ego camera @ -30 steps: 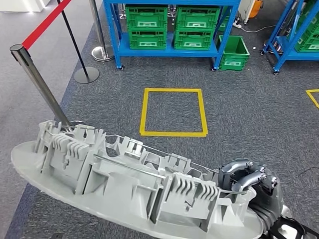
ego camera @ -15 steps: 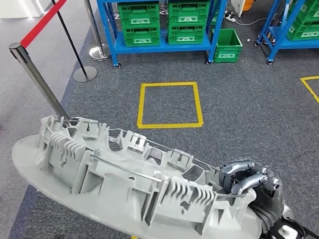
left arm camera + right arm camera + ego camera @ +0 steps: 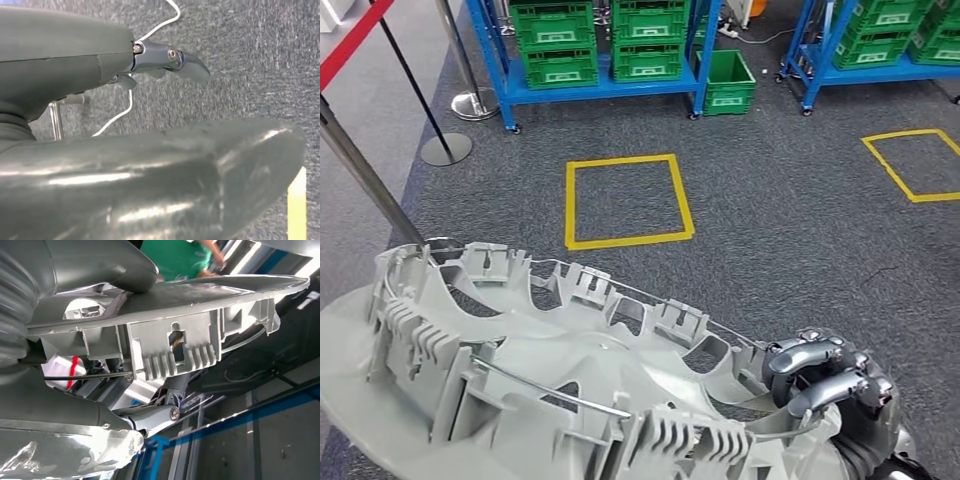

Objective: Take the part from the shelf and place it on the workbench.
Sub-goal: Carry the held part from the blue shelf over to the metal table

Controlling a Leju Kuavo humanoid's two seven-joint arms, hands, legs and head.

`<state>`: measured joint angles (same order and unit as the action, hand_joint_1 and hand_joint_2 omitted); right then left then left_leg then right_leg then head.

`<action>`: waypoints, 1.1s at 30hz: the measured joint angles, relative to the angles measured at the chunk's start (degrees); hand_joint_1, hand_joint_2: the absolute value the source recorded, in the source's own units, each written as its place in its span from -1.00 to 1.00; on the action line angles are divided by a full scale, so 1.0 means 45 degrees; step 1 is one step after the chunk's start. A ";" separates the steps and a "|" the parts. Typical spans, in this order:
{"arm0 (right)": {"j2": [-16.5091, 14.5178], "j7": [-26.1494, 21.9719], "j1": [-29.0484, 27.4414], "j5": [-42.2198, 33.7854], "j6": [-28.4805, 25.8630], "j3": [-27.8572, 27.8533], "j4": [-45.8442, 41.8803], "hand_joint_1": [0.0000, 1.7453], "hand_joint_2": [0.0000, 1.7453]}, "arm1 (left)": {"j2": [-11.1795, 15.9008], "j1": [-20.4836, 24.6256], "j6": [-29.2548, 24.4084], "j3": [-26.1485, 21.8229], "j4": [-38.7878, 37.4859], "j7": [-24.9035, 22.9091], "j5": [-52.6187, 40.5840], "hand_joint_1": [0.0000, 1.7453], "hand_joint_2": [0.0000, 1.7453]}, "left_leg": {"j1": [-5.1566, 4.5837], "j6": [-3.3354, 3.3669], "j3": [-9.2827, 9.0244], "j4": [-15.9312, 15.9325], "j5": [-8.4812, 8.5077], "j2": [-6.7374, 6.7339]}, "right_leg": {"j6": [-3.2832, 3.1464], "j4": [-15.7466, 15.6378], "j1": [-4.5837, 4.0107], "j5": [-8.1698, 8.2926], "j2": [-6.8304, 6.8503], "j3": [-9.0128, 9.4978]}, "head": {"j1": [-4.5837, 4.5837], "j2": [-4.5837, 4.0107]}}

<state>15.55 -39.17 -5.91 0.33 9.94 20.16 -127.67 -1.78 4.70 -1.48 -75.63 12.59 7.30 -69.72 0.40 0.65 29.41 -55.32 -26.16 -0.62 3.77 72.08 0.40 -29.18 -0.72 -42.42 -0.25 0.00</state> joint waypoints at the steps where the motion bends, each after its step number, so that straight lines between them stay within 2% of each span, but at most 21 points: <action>1: 0.0028 0.0015 -0.0004 0.0085 -0.0058 0.0021 0.0001 1.00 1.00 | -0.0002 -0.0012 0.0002 0.0002 -0.0001 0.0012 -0.0010 -1.00 -1.00 | -0.0005 -0.0008 0.0041 -0.0005 0.0029 -0.0154 | 0.0024 0.0444 0.0009 -0.0153 0.0041 -0.0092 | 0.0000 0.0000; 2: 0.0058 0.0030 -0.0003 0.0181 -0.0129 0.0039 0.0002 1.00 1.00 | -0.0013 -0.0014 0.0005 0.0009 -0.0002 0.0021 -0.0019 -1.00 -1.00 | -0.0007 -0.0024 0.0067 -0.0008 0.0052 -0.0302 | 0.0031 0.0364 0.0015 -0.0073 0.0079 0.0090 | -0.0005 0.0000; 3: 0.0085 0.0041 0.0002 0.0259 -0.0200 0.0057 0.0002 1.00 1.00 | -0.0035 -0.0010 0.0007 0.0021 -0.0004 0.0029 -0.0027 -1.00 -1.00 | -0.0007 -0.0046 0.0073 -0.0011 0.0064 -0.0441 | 0.0024 -0.0270 0.0019 0.0207 0.0162 0.0558 | -0.0010 0.0000; 5: 0.0132 0.0053 0.0070 0.0391 -0.0330 0.0116 0.0002 1.00 1.00 | -0.0081 -0.0003 0.0006 0.0053 -0.0004 0.0051 -0.0030 -1.00 -1.00 | -0.0054 -0.0134 0.0054 -0.0038 0.0058 -0.0684 | -0.0029 -0.2130 -0.0014 0.0758 0.0657 0.1762 | -0.0050 0.0000; 7: 0.0160 0.0063 0.0148 0.0471 -0.0409 0.0190 0.0001 1.00 1.00 | -0.0101 0.0012 -0.0004 0.0073 -0.0001 0.0073 -0.0030 -1.00 -1.00 | -0.0137 -0.0265 0.0056 -0.0083 0.0059 -0.0880 | -0.0186 -0.3108 -0.0062 0.0926 0.0953 0.2301 | -0.0067 0.0000; 10: 0.0189 0.0086 0.0172 0.0538 -0.0502 0.0249 0.0000 1.00 1.00 | -0.0136 0.0065 -0.0009 0.0097 -0.0003 0.0113 -0.0029 -1.00 -1.00 | -0.0143 -0.0458 0.0090 -0.0123 0.0026 -0.1059 | -0.0461 -0.3149 -0.0077 0.0982 0.0594 0.2161 | -0.0061 0.0000; 12: 0.0211 0.0116 0.0206 0.0593 -0.0600 0.0280 0.0000 1.00 1.00 | -0.0168 0.0085 -0.0012 0.0123 -0.0004 0.0163 -0.0025 -1.00 -1.00 | -0.0100 -0.0608 0.0332 -0.0642 -0.0413 -0.0633 | -0.0617 -0.3185 -0.0032 0.1069 0.0345 0.2090 | -0.0040 0.0000; 13: 0.0217 0.0126 0.0222 0.0616 -0.0652 0.0305 0.0000 1.00 1.00 | -0.0175 0.0081 -0.0018 0.0132 -0.0004 0.0180 -0.0023 -1.00 -1.00 | -0.0082 -0.0662 0.0637 -0.1298 -0.0824 -0.0327 | -0.0671 -0.3194 -0.0012 0.1106 0.0220 0.2050 | -0.0015 0.0000; 15: 0.0225 0.0165 0.0234 0.0665 -0.0793 0.0357 0.0000 1.00 1.00 | -0.0188 0.0055 -0.0028 0.0144 -0.0004 0.0191 -0.0021 -1.00 -1.00 | -0.0080 -0.0691 0.1473 -0.3038 -0.1663 -0.0059 | -0.0725 -0.3190 -0.0011 0.1164 -0.0055 0.1954 | 0.0027 0.0000; 16: 0.0231 0.0192 0.0218 0.0688 -0.0886 0.0377 0.0000 1.00 1.00 | -0.0200 0.0044 -0.0032 0.0149 -0.0005 0.0189 -0.0022 -1.00 -1.00 | -0.0080 -0.0685 0.1816 -0.3707 -0.1863 -0.0024 | -0.0731 -0.3187 -0.0014 0.1194 -0.0219 0.1910 | 0.0038 0.0000; 17: 0.0238 0.0218 0.0198 0.0710 -0.0985 0.0391 0.0000 1.00 1.00 | -0.0217 0.0041 -0.0036 0.0157 -0.0005 0.0189 -0.0023 -1.00 -1.00 | -0.0079 -0.0669 0.1959 -0.3947 -0.1804 -0.0011 | -0.0721 -0.3184 -0.0014 0.1222 -0.0382 0.1879 | 0.0040 0.0000; 19: 0.0249 0.0244 0.0156 0.0745 -0.1179 0.0409 -0.0001 1.00 1.00 | -0.0248 0.0049 -0.0055 0.0170 -0.0005 0.0189 -0.0026 -1.00 -1.00 | -0.0063 -0.0619 0.1539 -0.3018 -0.1005 0.0088 | -0.0666 -0.3179 0.0002 0.1275 -0.0722 0.1852 | 0.0039 0.0000; 21: 0.0250 0.0237 0.0143 0.0771 -0.1332 0.0427 -0.0011 1.00 1.00 | -0.0265 0.0053 -0.0076 0.0176 -0.0005 0.0189 -0.0026 -1.00 -1.00 | 0.0019 -0.0587 0.0693 -0.1258 -0.0175 0.0653 | -0.0573 -0.3137 0.0004 0.1319 -0.1030 0.1802 | 0.0048 0.0000; 23: 0.0250 0.0220 0.0126 0.0790 -0.1428 0.0447 -0.0047 1.00 1.00 | -0.0288 0.0068 -0.0092 0.0180 -0.0005 0.0189 -0.0026 -1.00 -1.00 | 0.0075 -0.0555 0.0304 -0.0353 0.0021 0.1108 | -0.0435 -0.3093 0.0005 0.1392 -0.1303 0.1655 | 0.0066 0.0001; 25: 0.0270 0.0183 0.0057 0.0761 -0.1515 0.0463 -0.0109 1.00 1.00 | -0.0323 0.0089 -0.0111 0.0187 -0.0005 0.0189 -0.0026 -1.00 -1.00 | 0.0061 -0.0450 0.0322 -0.0285 0.0003 0.0945 | -0.0272 -0.3115 0.0047 0.1489 -0.1556 0.1501 | 0.0075 0.0001; 26: 0.0336 0.0145 -0.0005 0.0586 -0.1519 0.0427 -0.0160 1.00 1.00 | -0.0342 0.0100 -0.0117 0.0193 -0.0005 0.0189 -0.0026 -1.00 -1.00 | 0.0063 -0.0368 0.0330 -0.0273 0.0028 0.0805 | -0.0204 -0.3057 0.0048 0.1458 -0.1461 0.1430 | 0.0074 0.0000; 28: 0.0575 0.0026 -0.0118 -0.0404 -0.0955 -0.0043 -0.0341 1.00 1.00 | -0.0367 0.0101 -0.0103 0.0203 -0.0005 0.0189 -0.0025 -1.00 -1.00 | 0.0078 -0.0196 0.0331 -0.0234 0.0068 0.0498 | -0.0089 -0.2295 0.0015 0.0987 -0.0830 0.1053 | -0.0027 0.0000; 29: 0.0669 -0.0035 -0.0170 -0.1085 -0.0260 -0.0597 -0.0437 1.00 1.00 | -0.0362 0.0080 -0.0090 0.0204 -0.0005 0.0189 -0.0025 -1.00 -1.00 | 0.0053 -0.0135 0.0331 -0.0234 0.0064 0.0343 | -0.0039 -0.1497 -0.0003 0.0554 -0.0406 0.0706 | -0.0089 0.0000; 31: 0.0639 -0.0109 -0.0258 -0.2073 0.1480 -0.2104 -0.0549 1.00 1.00 | -0.0344 0.0009 -0.0070 0.0202 -0.0005 0.0188 -0.0025 -1.00 -1.00 | 0.0008 -0.0079 0.0326 -0.0239 0.0049 0.0003 | 0.0038 0.0205 0.0010 -0.0193 -0.0020 -0.0049 | -0.0170 0.0000; 32: 0.0550 -0.0127 -0.0296 -0.2242 0.2197 -0.2840 -0.0567 1.00 1.00 | -0.0336 -0.0009 -0.0069 0.0202 -0.0005 0.0185 -0.0025 -1.00 -1.00 | -0.0004 -0.0072 0.0317 -0.0242 0.0041 -0.0167 | 0.0049 0.0616 0.0015 -0.0282 0.0036 -0.0210 | -0.0182 0.0000; 33: 0.0444 -0.0132 -0.0320 -0.2243 0.2660 -0.3428 -0.0578 1.00 1.00 | -0.0334 -0.0009 -0.0069 0.0202 -0.0005 0.0175 -0.0025 -1.00 -1.00 | -0.0011 -0.0077 0.0300 -0.0244 0.0027 -0.0332 | 0.0046 0.0500 0.0018 -0.0126 0.0077 -0.0106 | -0.0193 0.0000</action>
<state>17.55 -39.77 -7.35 -9.76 21.91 4.73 -130.27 -3.28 4.66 -1.79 -74.72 12.57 8.09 -69.83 0.35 0.31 30.76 -56.42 -26.03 -2.12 3.98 74.33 0.48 -29.75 -0.37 -42.90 -1.12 0.00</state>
